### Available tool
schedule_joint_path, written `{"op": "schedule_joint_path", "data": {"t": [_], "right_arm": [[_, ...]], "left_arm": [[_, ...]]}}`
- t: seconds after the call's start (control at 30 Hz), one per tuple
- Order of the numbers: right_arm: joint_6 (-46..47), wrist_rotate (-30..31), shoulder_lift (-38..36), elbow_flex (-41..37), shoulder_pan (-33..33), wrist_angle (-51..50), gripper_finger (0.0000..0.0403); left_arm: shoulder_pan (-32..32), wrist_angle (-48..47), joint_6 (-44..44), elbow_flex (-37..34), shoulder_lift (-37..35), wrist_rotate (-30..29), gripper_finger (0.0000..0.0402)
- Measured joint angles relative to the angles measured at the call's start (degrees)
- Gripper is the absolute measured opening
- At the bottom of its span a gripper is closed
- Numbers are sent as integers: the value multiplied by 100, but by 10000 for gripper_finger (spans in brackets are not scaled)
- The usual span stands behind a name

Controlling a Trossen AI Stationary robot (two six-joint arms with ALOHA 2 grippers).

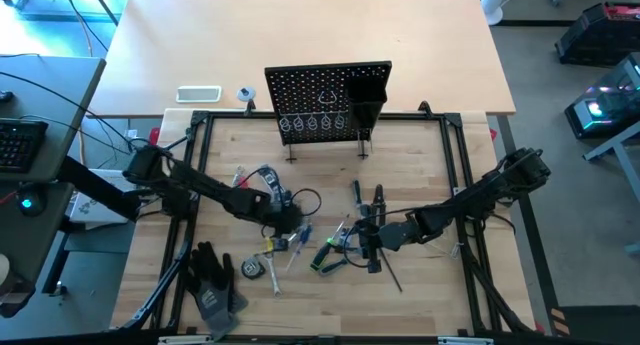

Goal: Hang tools onto peg board
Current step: Hang the wrench onto the pegboard

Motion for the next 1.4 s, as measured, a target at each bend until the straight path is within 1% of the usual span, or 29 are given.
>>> {"op": "schedule_joint_path", "data": {"t": [0.23, 0.4, 0.5, 0.63, 0.73, 0.9, 1.1, 1.17, 1.27, 1.33, 1.4], "right_arm": [[133, -1, 0, 0, 4, 2, 169], [168, -2, 0, 0, 4, -32, 169], [252, 17, 0, 0, -13, -254, 169], [461, 185, 0, 0, -128, -693, 169], [553, 190, 0, 0, -247, -844, 169], [503, 213, 0, 0, -437, -747, 169], [494, 208, 12, 2, -765, -683, 169], [446, 37, 86, 2, -905, -611, 169], [339, -415, 346, 2, -1121, -321, 169], [290, -641, 567, 2, -1240, -97, 165], [247, -729, 774, 2, -1344, 63, 153]], "left_arm": [[314, 463, 487, 614, 672, 2, 21], [490, 430, 774, 1195, 1005, -113, 21], [589, 410, 814, 1509, 1191, -250, 20], [667, 455, 767, 1868, 1354, -270, 20], [693, 589, 731, 1945, 1308, -304, 20], [690, 554, 725, 1955, 1042, -373, 20], [643, -566, 754, 1945, 922, -365, 20], [598, -802, 722, 1907, 915, -369, 21], [506, -1193, 704, 1783, 864, -365, 28], [456, -1181, 670, 1696, 771, -401, 40], [418, -1186, 612, 1616, 635, -425, 55]]}}
